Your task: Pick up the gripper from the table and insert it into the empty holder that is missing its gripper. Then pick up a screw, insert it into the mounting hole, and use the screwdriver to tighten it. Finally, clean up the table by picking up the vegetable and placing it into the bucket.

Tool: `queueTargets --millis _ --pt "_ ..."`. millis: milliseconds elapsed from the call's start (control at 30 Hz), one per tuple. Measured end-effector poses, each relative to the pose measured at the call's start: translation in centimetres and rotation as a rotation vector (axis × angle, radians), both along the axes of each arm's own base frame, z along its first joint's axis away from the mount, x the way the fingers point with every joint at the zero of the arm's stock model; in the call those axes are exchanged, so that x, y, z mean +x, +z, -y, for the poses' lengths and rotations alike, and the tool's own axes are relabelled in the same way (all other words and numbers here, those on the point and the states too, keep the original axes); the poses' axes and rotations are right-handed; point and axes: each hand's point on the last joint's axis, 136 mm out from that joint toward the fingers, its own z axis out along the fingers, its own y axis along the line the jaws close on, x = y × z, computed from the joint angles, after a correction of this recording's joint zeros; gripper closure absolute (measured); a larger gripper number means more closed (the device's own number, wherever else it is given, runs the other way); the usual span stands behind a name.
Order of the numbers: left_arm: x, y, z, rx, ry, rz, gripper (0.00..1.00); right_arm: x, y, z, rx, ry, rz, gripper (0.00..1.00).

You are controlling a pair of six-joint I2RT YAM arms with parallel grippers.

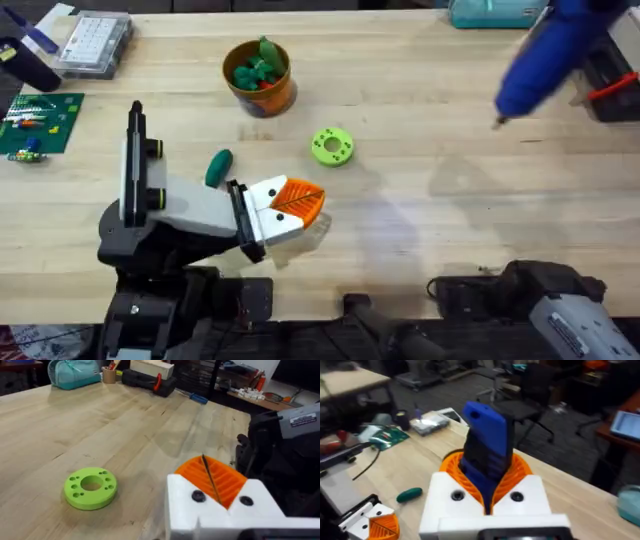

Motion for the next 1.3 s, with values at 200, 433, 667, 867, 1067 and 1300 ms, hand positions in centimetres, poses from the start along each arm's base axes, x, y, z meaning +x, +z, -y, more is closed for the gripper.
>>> queueTargets --millis 200,433,667,867,1067,1300 --pt "0.0 0.0 0.0 0.0 0.0 0.0 0.997 0.5 -1.2 -1.9 0.062 0.138 0.001 0.973" --pt "0.0 0.0 0.0 0.0 0.0 0.0 0.997 -0.8 -0.4 -5.4 0.09 0.282 0.019 0.973" --pt "0.0 0.0 0.0 0.0 0.0 -0.001 0.997 0.9 -1.6 -11.6 0.103 0.434 -0.018 0.973" --pt "-0.2 0.0 0.1 -0.001 -0.011 -0.002 0.997 1.2 -1.7 -15.6 0.116 0.536 0.03 0.973" --pt "-0.3 0.0 0.1 -0.002 -0.018 -0.003 0.997 0.9 -1.6 -18.2 0.13 0.61 0.076 0.973" --pt "-0.3 0.0 0.1 -0.002 -0.019 -0.004 0.997 -1.3 -0.4 -19.7 0.141 0.683 0.155 0.973"
